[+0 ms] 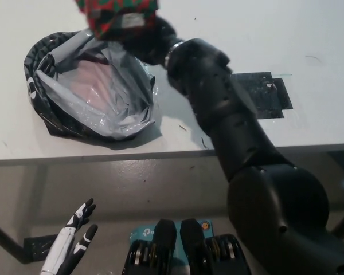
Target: The robot uses its right hand to pick up a bag of coffee beans and puts it in the black plastic bag, then the robot grabs the top of the bag and lifts it.
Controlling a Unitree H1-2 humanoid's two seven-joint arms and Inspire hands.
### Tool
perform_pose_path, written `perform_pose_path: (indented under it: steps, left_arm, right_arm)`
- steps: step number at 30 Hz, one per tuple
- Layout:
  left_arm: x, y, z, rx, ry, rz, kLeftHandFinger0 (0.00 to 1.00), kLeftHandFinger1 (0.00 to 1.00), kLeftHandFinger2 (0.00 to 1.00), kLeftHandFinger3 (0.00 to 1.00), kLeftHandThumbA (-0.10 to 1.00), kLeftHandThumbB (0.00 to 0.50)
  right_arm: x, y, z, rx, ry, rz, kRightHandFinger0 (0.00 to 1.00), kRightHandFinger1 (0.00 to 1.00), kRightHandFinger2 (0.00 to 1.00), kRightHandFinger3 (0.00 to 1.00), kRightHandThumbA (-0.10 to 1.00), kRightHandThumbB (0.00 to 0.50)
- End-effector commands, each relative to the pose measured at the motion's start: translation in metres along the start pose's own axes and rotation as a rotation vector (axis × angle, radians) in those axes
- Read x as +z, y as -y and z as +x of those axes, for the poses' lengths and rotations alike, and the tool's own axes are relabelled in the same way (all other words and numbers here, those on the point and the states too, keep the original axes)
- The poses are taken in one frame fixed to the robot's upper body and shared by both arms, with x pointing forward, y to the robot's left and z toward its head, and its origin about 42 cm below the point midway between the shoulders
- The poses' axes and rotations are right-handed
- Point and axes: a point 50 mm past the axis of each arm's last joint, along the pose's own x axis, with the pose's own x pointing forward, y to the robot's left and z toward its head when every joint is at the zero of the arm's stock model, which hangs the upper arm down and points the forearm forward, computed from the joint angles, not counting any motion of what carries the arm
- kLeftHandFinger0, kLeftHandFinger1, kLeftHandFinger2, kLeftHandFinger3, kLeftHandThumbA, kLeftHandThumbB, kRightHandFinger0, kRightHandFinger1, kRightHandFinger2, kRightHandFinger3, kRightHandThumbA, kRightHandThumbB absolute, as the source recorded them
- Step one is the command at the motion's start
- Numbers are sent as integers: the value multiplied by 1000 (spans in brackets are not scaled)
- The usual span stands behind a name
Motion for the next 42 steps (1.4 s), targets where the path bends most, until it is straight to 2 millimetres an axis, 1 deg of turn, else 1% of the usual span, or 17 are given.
perform_pose_path:
  steps: [1, 3, 4, 5, 6, 14, 15, 17, 18, 19, 21, 22, 23, 24, 31, 35, 42]
  left_arm:
    - [8, -6, 6, -19, 34, 24, 1000, 1000, 1000, 1000, 978, 256]
    - [9, -6, 8, -23, 44, 32, 1000, 1000, 1000, 1000, 979, 254]
    - [10, -6, 9, -26, 46, 31, 1000, 1000, 1000, 1000, 978, 252]
    - [11, -6, 9, -28, 48, 36, 1000, 1000, 1000, 1000, 977, 245]
    - [11, -6, 10, -30, 51, 42, 1000, 1000, 1000, 1000, 975, 238]
    - [17, -2, 13, -41, 75, 57, 1000, 1000, 1000, 1000, 935, 218]
    - [18, -2, 14, -42, 74, 54, 1000, 1000, 1000, 1000, 927, 223]
    - [20, -2, 15, -50, 67, 60, 1000, 1000, 1000, 1000, 928, 230]
    - [21, -1, 16, -52, 70, 63, 1000, 1000, 1000, 1000, 929, 230]
    - [21, -1, 16, -53, 72, 64, 1000, 1000, 1000, 1000, 930, 230]
    - [23, -1, 18, -61, 78, 67, 1000, 1000, 1000, 1000, 938, 237]
    - [24, 0, 19, -67, 78, 69, 1000, 1000, 1000, 1000, 939, 239]
    - [25, 0, 19, -69, 79, 71, 1000, 1000, 1000, 1000, 940, 239]
    - [25, 0, 19, -74, 82, 72, 1000, 1000, 1000, 1000, 940, 239]
    - [27, 1, 21, -101, 96, 91, 1000, 1000, 1000, 1000, 957, 230]
    - [29, 0, 22, -109, 95, 99, 1000, 1000, 1000, 1000, 958, 234]
    - [31, 1, 24, -118, 95, 103, 1000, 1000, 1000, 1000, 969, 247]
  right_arm:
    - [24, -53, 8, 81, 125, -103, 0, 33, 645, 1000, -100, 136]
    - [22, -54, 9, 62, 121, -130, 0, 57, 685, 836, -100, 137]
    - [21, -55, 10, 53, 114, -137, 0, 70, 720, 898, -100, 142]
    - [19, -56, 10, 41, 109, -153, 0, 72, 725, 822, -100, 146]
    - [19, -56, 11, 29, 104, -173, 0, 74, 728, 1000, -100, 141]
    - [18, -52, 11, -40, 98, -323, 0, 110, 675, 1000, -100, 148]
    - [20, -51, 11, -44, 97, -362, 0, 108, 652, 724, -100, 153]
    - [23, -52, 11, -46, 105, -425, 0, 108, 629, 501, -100, 164]
    - [24, -53, 11, -47, 106, -459, 0, 118, 641, 620, -100, 153]
    - [25, -53, 11, -48, 106, -473, 0, 132, 644, 615, -100, 151]
    - [29, -55, 10, -50, 111, -513, 0, 204, 694, 515, -100, 155]
    - [32, -57, 10, -47, 115, -545, 0, 239, 716, 336, -100, 157]
    - [33, -58, 10, -47, 116, -556, 0, 249, 724, 278, -100, 159]
    - [34, -60, 10, -47, 117, -597, 0, 287, 768, 326, -100, 163]
    - [39, -65, 10, -46, 127, -731, 0, 369, 774, 138, -100, 178]
    - [43, -68, 9, -38, 142, -760, 0, 402, 797, 164, -100, 193]
    - [52, -76, 8, -26, 161, -840, 61, 503, 874, 570, -100, 242]
